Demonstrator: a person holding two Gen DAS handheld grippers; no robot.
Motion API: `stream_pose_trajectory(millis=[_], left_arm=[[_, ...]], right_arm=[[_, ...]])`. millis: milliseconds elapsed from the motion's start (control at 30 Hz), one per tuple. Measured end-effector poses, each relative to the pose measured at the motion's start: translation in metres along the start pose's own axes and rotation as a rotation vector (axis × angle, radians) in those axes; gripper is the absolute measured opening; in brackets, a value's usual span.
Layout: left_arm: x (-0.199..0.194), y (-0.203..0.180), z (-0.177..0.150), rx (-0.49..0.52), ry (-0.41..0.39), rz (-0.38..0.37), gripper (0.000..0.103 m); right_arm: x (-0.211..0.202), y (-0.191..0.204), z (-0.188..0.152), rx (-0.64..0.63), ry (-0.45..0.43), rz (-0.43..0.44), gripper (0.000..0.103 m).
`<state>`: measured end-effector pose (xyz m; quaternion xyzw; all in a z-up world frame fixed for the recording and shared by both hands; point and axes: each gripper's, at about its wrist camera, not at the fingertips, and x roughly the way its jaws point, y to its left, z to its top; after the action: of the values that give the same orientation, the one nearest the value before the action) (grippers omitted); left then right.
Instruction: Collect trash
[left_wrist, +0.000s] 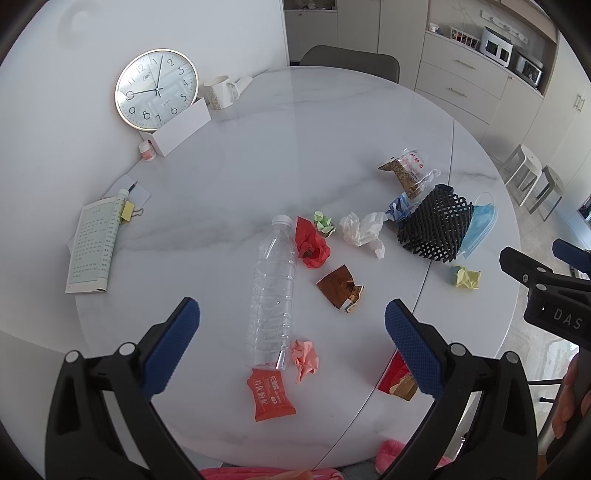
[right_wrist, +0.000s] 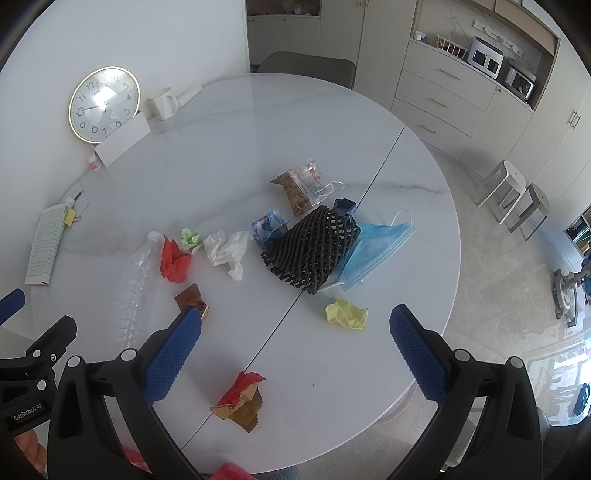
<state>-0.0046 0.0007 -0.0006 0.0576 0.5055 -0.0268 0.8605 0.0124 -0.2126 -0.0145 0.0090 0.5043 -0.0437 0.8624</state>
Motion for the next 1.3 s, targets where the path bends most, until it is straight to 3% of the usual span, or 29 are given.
stream_pose_trajectory(millis=[1300], left_arm=[[0.0052,0.0014,-0.0010,0.001,0.013,0.002,0.097]], right_arm=[[0.0055,0.0028,-0.0012,-0.001,0.005,0.007,0.101]])
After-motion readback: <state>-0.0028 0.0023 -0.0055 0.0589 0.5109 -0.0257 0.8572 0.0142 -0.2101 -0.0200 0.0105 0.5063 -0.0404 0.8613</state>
